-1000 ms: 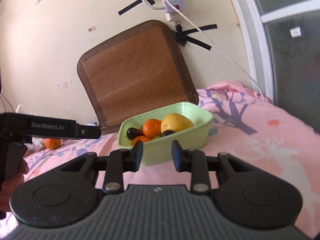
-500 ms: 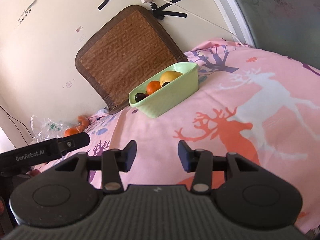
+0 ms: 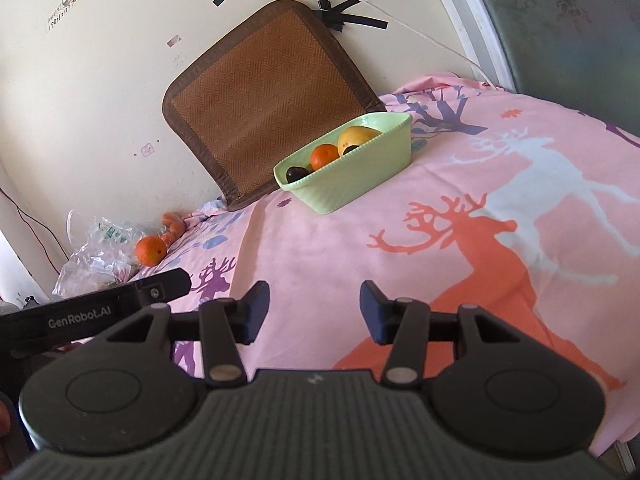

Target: Organize fruits

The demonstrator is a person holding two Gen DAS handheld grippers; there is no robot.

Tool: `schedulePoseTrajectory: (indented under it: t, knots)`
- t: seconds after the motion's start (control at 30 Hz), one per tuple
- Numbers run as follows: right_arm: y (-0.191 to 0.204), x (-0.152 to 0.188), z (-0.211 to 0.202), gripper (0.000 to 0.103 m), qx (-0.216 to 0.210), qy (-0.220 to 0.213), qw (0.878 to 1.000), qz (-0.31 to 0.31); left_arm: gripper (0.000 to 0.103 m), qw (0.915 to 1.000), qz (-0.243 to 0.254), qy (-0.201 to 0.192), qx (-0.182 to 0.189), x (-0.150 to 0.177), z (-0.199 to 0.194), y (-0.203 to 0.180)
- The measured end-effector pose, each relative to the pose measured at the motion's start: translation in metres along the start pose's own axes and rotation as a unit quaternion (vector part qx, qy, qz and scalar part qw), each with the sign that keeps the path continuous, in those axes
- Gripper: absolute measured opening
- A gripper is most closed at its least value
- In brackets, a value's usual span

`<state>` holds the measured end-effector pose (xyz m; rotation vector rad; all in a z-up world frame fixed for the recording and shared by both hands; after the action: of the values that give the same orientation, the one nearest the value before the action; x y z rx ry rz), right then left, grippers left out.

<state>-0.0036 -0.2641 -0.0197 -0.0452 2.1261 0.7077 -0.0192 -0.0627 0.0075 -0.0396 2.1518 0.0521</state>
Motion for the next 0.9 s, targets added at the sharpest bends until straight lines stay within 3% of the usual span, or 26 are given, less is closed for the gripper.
schedulePoseTrajectory:
  t: [0.37, 0.9]
  knots:
    - [0.003, 0.006, 0.006, 0.054, 0.004, 0.009, 1.0, -0.004, 0.103, 0.9976, 0.01, -0.008, -0.067, 0.006, 0.003, 0.011]
    - [-0.003, 0.009, 0.012, 0.055, 0.011, 0.016, 1.0, 0.009, 0.103, 0.9958, 0.023, 0.013, -0.088, 0.012, 0.018, 0.006]
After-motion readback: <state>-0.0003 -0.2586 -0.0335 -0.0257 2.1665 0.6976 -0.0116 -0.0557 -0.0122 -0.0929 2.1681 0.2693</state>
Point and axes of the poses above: each gripper's, at about its wrist camera, not at the fingertips, and z roughly the way its jaws point, y to its left, x to its underside, the point moved 2 cm from there along z, roughly the way its jaws point
